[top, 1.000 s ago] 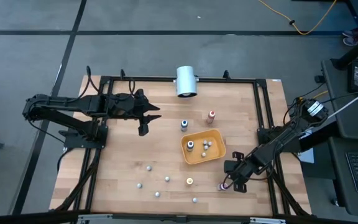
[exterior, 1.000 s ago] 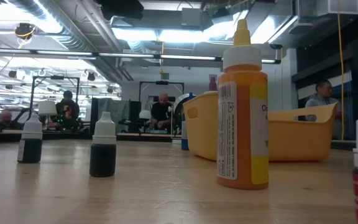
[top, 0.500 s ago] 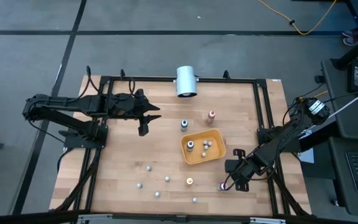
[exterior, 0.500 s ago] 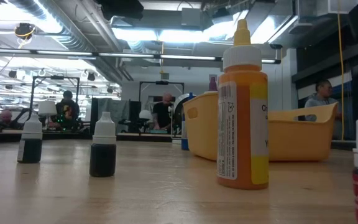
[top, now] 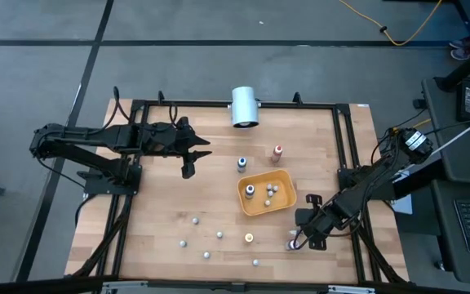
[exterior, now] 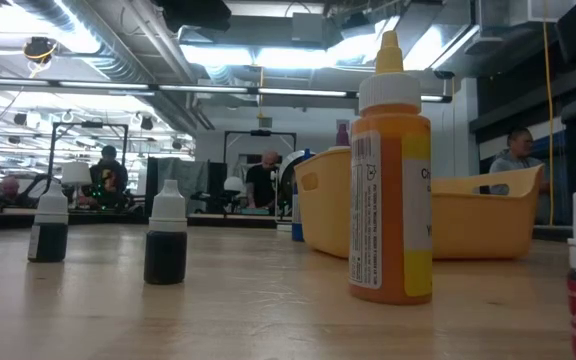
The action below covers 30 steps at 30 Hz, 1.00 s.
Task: Pick & Place food coloring
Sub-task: Put the small pink food coloring bottle into the yellow bin
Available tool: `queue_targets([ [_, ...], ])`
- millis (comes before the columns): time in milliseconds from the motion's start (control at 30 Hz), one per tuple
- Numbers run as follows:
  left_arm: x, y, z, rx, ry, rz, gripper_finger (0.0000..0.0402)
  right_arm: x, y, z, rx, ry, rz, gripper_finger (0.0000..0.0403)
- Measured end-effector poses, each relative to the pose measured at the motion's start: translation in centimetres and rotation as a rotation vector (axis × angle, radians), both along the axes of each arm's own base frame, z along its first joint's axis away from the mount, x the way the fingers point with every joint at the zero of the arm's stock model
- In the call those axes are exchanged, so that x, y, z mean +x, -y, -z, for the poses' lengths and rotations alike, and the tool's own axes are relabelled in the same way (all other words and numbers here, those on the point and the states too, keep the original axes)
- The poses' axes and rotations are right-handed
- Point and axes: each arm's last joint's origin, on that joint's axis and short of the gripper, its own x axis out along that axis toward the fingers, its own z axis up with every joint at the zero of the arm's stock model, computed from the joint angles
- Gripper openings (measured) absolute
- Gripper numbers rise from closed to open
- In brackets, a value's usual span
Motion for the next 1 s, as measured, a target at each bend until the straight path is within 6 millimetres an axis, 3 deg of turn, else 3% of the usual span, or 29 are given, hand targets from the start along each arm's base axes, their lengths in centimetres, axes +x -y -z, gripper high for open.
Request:
queue_targets([
  [233,0.0,0.0,0.0,0.0,0.0,0.0,0.0139,-0.6,0.5,2.0,0.039,-0.012,0.067,0.0039],
  [633,0.0,0.0,0.0,-0.004,-0.001,0.011,0.0139,0.7,-1.1,0.2,0.216,0.054,0.007,0.014],
  [1000,0.0,0.0,0.0,0.009,-0.004,0.017,0.0139,1.2,-1.4,0.9,0.275,0.021,0.24,0.0231],
])
